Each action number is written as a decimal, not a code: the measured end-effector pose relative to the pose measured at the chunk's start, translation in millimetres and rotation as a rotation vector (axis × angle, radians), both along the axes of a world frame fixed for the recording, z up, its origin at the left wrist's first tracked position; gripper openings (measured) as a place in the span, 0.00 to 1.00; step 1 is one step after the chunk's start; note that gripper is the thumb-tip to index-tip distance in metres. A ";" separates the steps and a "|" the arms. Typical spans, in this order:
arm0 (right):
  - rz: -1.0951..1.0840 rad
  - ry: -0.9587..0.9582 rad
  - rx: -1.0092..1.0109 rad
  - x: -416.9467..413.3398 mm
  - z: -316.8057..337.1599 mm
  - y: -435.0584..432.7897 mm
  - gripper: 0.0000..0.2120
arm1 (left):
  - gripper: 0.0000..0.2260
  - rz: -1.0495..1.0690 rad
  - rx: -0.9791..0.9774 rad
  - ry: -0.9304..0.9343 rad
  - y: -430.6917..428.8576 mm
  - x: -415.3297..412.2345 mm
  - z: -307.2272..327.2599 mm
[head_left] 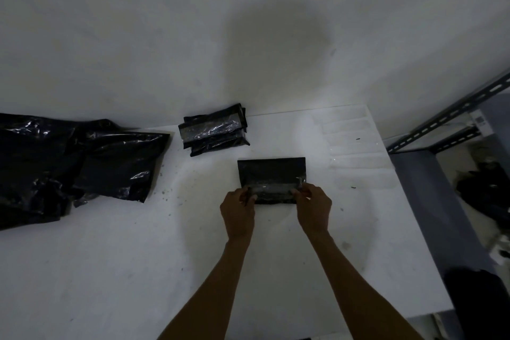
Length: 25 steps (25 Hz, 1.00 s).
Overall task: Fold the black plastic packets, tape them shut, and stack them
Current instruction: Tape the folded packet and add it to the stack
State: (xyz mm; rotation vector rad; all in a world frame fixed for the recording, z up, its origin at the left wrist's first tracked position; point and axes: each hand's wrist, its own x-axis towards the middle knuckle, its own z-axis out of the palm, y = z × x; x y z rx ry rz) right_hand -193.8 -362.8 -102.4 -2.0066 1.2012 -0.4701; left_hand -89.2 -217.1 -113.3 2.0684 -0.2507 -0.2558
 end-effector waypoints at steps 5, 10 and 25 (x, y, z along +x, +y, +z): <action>0.011 0.067 0.016 6.8 -12.7 4.7 0.05 | 0.09 -0.006 -0.060 0.105 -0.1 0.7 -2.6; 0.061 0.168 -0.028 6.8 -13.7 3.0 0.07 | 0.10 -0.070 0.005 0.081 1.6 7.5 3.9; 0.023 0.128 -0.105 4.0 -18.0 14.6 0.02 | 0.11 -0.280 0.119 -0.090 -1.8 18.5 6.2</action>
